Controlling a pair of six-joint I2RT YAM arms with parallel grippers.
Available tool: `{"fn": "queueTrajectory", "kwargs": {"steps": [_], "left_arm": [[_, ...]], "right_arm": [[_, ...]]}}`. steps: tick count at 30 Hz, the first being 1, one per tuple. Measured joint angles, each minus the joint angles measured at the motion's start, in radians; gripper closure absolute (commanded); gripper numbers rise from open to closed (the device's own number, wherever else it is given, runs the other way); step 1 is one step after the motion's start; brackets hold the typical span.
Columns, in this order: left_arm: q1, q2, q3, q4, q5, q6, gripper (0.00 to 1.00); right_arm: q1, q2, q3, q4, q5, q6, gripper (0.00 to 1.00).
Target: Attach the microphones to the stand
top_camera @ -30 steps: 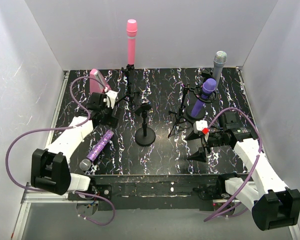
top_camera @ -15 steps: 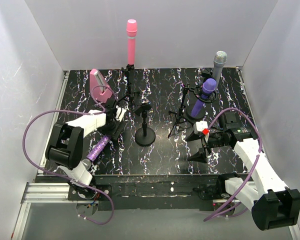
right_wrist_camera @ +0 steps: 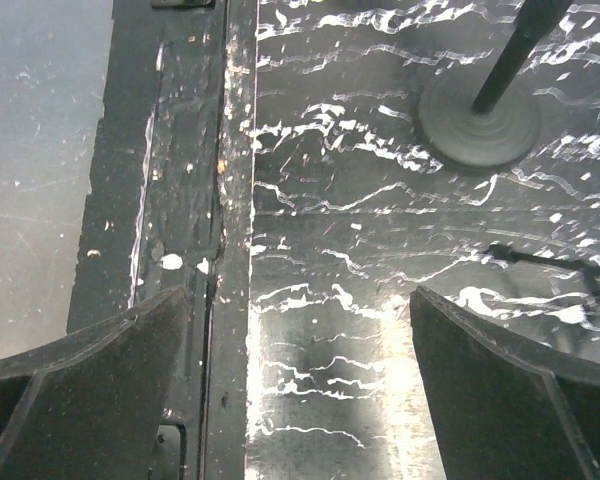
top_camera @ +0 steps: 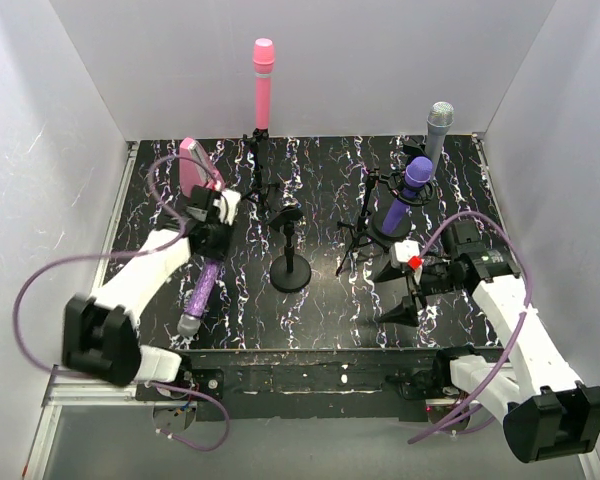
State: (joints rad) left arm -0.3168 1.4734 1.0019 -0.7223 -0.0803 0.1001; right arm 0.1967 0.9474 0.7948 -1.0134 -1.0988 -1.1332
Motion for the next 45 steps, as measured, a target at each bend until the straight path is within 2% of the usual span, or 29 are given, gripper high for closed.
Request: {"fn": "queueTrajectory", "kwargs": {"steps": [5,9,12,16,19,22,24,25,27,30,33,35,39,43,45], "left_arm": [[0.001,-0.382,0.110,-0.007,0.117,-0.076,1.00],[0.001,-0.544,0.210,0.003,0.200,-0.101,1.00],[0.001,-0.616,0.271,-0.003,0.249,-0.104,1.00],[0.001,-0.634,0.375,-0.002,0.317,-0.122,1.00],[0.001,-0.578,0.518,0.008,0.390,-0.171,1.00],[0.001,-0.485,0.680,0.073,0.484,-0.253,1.00],[0.001,-0.432,0.744,0.138,0.551,-0.323,1.00],[0.001,-0.406,0.768,0.171,0.587,-0.362,1.00],[0.000,-0.358,0.803,0.237,0.647,-0.438,1.00],[-0.002,-0.298,0.813,0.349,0.706,-0.551,1.00],[-0.003,-0.269,0.755,0.511,0.731,-0.678,1.00],[-0.009,-0.267,0.694,0.615,0.736,-0.752,1.00],[-0.060,-0.259,0.604,0.780,0.719,-0.841,1.00],[-0.196,-0.235,0.593,0.825,0.671,-0.824,1.00],[-0.266,-0.224,0.593,0.838,0.637,-0.786,1.00]], "right_arm": [[0.000,0.004,0.251,-0.208,0.029,-0.101,0.02],[0.008,0.047,0.511,-0.259,0.008,-0.143,0.02],[0.037,0.071,0.615,-0.280,-0.003,-0.141,0.02],[0.086,0.141,0.754,-0.313,-0.004,-0.108,0.02],[0.116,0.211,0.865,-0.320,-0.003,-0.055,0.02],[0.169,0.274,0.961,-0.321,-0.006,0.071,0.02],[0.211,0.310,1.018,-0.303,-0.011,0.208,0.02],[0.224,0.314,1.023,-0.296,-0.012,0.225,0.02],[0.266,0.322,1.037,-0.220,-0.011,0.358,0.02],[0.312,0.319,1.032,-0.006,0.003,0.608,0.02],[0.329,0.310,1.006,0.233,0.045,0.839,0.02],[0.340,0.309,0.993,0.348,0.089,0.933,0.02],[0.373,0.306,0.943,0.506,0.209,1.053,0.02],[0.388,0.315,0.907,0.565,0.287,1.129,0.05],[0.395,0.323,0.898,0.578,0.305,1.159,0.11]]}}
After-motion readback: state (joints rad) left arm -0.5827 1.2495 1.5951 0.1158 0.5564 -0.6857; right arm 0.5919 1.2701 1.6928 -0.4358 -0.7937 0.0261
